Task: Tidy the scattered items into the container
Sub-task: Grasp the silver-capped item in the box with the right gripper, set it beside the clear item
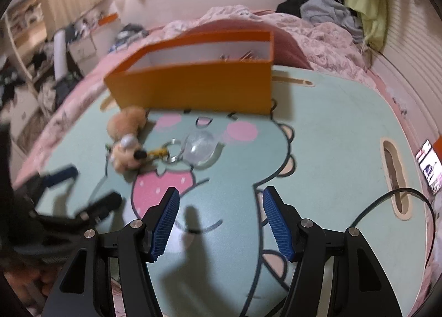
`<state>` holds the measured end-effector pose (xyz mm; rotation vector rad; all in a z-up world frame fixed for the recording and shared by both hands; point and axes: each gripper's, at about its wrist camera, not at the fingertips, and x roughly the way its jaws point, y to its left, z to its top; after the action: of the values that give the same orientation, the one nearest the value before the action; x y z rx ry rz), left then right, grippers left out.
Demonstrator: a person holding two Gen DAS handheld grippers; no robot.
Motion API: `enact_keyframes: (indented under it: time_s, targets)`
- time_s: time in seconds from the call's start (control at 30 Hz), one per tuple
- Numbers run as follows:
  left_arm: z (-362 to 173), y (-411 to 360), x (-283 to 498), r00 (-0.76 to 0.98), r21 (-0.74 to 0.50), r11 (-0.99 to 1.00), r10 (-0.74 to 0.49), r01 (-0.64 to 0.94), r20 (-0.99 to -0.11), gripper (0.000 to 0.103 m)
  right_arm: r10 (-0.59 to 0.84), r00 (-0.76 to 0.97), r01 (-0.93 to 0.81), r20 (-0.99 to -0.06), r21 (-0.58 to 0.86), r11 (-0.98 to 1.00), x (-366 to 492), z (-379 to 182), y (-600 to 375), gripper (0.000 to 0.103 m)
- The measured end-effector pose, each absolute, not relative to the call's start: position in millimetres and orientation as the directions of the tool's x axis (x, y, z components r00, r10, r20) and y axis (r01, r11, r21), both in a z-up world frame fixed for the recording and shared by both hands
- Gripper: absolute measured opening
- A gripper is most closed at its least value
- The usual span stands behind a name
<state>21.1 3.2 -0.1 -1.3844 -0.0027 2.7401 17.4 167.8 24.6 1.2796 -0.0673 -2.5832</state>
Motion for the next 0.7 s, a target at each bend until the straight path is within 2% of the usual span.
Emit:
enact_keyframes:
  time_s: [0.13,0.27,0.33,0.4,0.5,0.7]
  targets:
    - [0,3,23,-0.594,-0.034,-0.997,0.066,-0.064,-0.801,0.103,-0.377,-0.581,0.202,-0.721,0.321,-0.925,-5,63,188,0.063]
    - [0,3,23,-0.595,-0.034,-0.997,0.066,-0.065,-0.801,0.103,-0.375,-0.591,0.235,-0.714,0.292,-0.927,-60,112,181,0.062]
    - [0,3,23,-0.595,-0.034,-0.997,0.066,-0.065,-0.801,0.103,-0.338,-0.566,0.248,-0.752,0.236,-0.94,-103,122,166,0.057]
    - [0,3,23,-0.595,-0.033,-0.997,0.066,-0.065,-0.801,0.103,-0.296,-0.511,0.257,-0.807,0.185,-0.949,-143,116,152,0.042]
    - [0,4,23,-0.595,-0.033,-0.997,0.066,-0.065,-0.801,0.103,-0.23,-0.427,0.248,-0.875,0.131,-0.96,-183,90,136,0.027]
    - [1,3,23,-0.598,-0.036,-0.997,0.07,-0.069,-0.798,0.103,-0.148,-0.345,0.169,-0.927,0.094,-0.981,-210,46,123,0.027]
